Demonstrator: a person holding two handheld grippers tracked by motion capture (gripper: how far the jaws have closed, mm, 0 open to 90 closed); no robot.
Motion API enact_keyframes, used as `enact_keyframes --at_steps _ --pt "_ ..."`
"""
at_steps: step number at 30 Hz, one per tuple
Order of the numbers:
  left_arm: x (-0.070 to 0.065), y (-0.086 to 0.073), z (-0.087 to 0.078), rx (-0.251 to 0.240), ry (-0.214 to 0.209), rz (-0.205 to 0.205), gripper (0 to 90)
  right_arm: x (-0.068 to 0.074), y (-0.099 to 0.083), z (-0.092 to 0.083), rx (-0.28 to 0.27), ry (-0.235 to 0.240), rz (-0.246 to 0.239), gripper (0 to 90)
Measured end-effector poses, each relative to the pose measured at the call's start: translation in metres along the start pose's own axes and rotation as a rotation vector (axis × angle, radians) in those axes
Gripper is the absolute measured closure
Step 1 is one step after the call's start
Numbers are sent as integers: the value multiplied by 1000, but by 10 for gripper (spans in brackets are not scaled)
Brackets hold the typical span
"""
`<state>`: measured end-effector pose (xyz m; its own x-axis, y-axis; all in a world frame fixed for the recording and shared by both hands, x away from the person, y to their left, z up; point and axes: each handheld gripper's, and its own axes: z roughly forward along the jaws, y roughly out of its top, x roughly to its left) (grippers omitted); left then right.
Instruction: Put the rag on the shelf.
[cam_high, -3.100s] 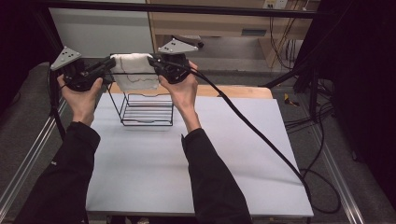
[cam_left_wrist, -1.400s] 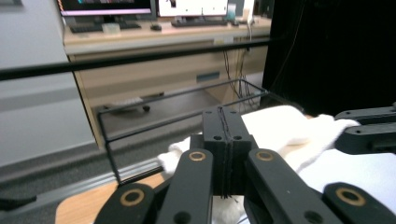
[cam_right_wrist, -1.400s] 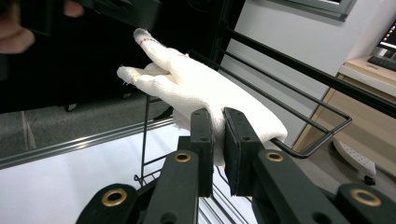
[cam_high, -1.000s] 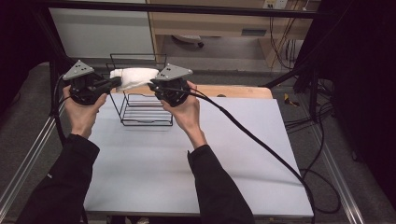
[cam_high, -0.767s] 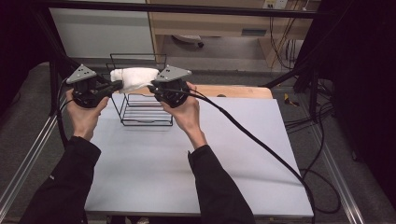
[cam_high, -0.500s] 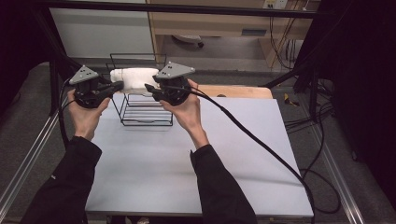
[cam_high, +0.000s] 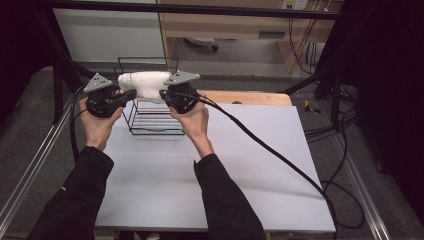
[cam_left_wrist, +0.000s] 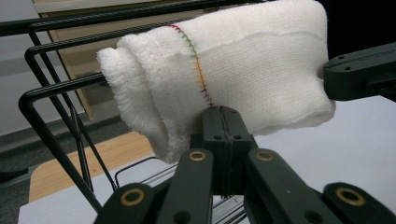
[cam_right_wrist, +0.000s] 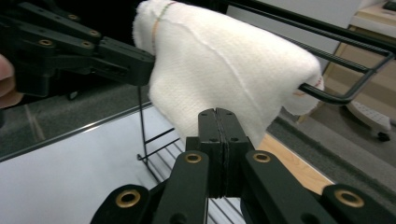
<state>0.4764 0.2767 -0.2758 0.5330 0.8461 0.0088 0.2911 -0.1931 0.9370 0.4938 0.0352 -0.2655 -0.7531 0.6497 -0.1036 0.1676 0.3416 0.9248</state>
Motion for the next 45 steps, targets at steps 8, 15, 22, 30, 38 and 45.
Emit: enact_keyframes --at_steps 8,15,22,30,38,45 --pt "1 -1 2 -2 7 3 896 -4 -3 7 -9 -15 14 891" --pt "-3 -1 -6 -10 -3 10 865 -2 0 -3 -32 17 12 808" --pt "-5 -6 -17 15 -27 0 669 -3 6 -24 -32 36 26 630" --pt "-10 -25 -27 75 -50 0 492 -7 0 -43 -8 45 53 400" --pt "-16 -56 -28 123 -85 -11 297 -20 -24 -69 32 31 81 175" --pt "-24 -82 -29 142 -110 -28 153 -37 -54 -95 40 17 137 86"
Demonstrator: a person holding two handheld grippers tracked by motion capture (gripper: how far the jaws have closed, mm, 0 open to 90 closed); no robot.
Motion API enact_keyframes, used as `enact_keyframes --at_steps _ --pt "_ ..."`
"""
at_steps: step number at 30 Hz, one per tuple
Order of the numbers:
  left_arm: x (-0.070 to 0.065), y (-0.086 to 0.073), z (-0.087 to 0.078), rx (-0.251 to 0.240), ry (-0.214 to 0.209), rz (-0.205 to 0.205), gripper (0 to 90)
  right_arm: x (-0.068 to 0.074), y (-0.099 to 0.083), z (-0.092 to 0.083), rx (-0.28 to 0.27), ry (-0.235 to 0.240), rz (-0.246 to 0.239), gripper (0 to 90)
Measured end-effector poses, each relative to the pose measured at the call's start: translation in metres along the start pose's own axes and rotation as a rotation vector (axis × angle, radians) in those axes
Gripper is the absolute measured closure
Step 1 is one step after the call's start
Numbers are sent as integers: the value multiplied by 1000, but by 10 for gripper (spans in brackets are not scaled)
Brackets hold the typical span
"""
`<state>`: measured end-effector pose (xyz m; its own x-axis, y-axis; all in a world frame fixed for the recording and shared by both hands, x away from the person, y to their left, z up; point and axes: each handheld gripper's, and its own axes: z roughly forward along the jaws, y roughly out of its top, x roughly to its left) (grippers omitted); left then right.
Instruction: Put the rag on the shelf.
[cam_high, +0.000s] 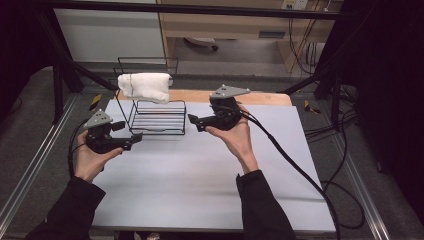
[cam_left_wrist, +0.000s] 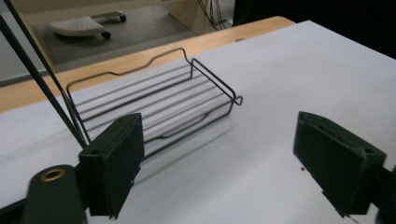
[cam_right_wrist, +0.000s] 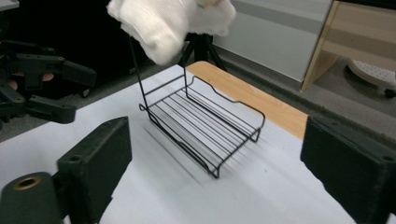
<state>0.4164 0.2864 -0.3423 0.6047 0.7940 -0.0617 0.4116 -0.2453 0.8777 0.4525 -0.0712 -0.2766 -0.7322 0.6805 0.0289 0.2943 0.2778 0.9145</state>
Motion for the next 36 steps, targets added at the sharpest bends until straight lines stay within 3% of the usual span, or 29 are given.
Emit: enact_keyframes --at_steps 8,23,36 --pt "-9 -27 2 21 -16 -11 65 -16 -41 -29 10 -22 41 49" --pt "-20 -76 5 70 -52 -2 54 -47 -129 -75 65 -46 141 32" --pt "-20 -95 8 111 -62 15 60 -60 -194 -101 91 -36 218 27"
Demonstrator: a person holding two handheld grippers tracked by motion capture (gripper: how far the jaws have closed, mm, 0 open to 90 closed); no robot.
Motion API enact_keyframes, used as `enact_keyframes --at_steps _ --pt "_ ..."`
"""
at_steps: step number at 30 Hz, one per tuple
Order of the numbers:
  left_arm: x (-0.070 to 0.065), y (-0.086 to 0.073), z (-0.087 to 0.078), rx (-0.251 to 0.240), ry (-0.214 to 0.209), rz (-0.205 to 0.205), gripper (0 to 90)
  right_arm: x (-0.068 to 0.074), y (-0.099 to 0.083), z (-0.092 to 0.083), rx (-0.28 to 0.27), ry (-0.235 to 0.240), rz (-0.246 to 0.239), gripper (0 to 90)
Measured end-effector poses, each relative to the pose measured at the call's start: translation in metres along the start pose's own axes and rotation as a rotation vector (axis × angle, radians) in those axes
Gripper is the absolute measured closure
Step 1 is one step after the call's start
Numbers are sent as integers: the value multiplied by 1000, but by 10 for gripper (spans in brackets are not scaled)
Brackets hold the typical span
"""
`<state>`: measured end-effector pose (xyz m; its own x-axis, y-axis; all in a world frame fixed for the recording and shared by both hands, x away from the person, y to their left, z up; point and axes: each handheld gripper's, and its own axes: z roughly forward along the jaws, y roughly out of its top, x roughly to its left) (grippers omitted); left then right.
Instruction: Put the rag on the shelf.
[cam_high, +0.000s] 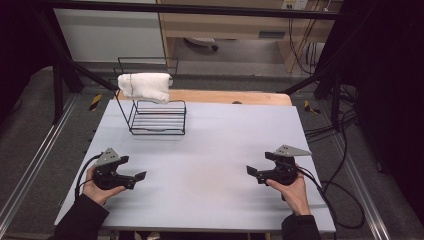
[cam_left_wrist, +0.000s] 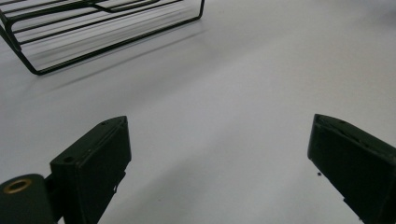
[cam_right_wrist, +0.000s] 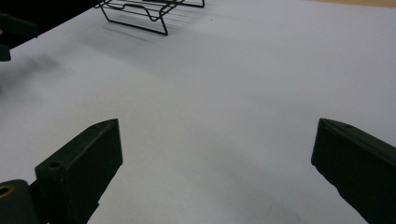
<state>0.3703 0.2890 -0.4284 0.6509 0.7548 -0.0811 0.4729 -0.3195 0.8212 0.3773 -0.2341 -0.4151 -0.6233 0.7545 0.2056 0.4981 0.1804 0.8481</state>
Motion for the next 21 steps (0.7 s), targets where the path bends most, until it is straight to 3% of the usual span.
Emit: enact_keyframes --at_steps 10,21 --pt "-1 -6 2 4 -4 13 70 -14 -34 -15 22 -10 -1 19" --pt "-1 -11 1 1 -7 10 70 -17 -43 -21 40 -16 23 13"
